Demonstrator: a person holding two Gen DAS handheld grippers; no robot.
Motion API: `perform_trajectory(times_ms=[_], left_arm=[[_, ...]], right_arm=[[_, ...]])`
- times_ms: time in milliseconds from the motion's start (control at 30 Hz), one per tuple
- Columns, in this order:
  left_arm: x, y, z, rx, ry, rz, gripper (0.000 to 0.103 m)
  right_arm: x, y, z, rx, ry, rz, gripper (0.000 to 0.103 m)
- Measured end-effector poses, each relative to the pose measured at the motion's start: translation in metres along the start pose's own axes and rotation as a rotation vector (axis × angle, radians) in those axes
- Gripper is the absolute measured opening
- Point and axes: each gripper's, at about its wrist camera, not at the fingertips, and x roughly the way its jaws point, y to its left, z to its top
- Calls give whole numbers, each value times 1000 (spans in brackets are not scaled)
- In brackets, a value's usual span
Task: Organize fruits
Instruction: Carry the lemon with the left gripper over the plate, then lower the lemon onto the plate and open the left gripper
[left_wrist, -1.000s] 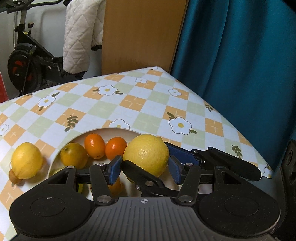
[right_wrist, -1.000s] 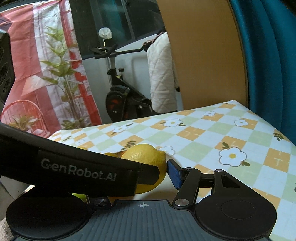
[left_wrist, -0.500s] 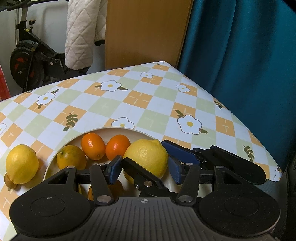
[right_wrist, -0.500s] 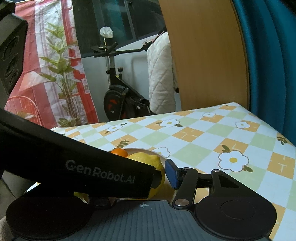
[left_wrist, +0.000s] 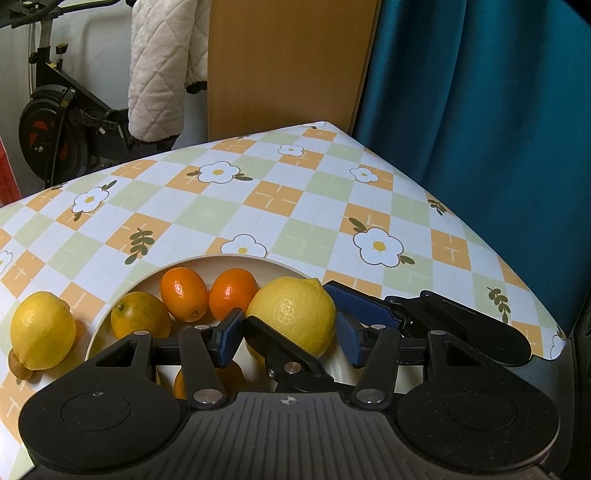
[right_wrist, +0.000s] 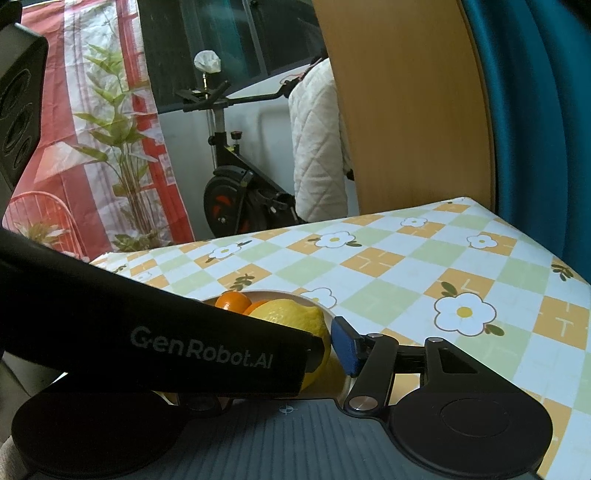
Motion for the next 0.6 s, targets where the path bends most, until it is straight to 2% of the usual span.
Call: perform_trajectory(times_ms=[300, 600], left_arm=[[-1, 1, 0, -5, 0, -1, 57], [-17, 5, 1, -28, -40, -13, 57]], right_arm=[[0, -2, 1, 8, 2, -15, 56], [-7, -2, -1, 0, -42, -30, 58]])
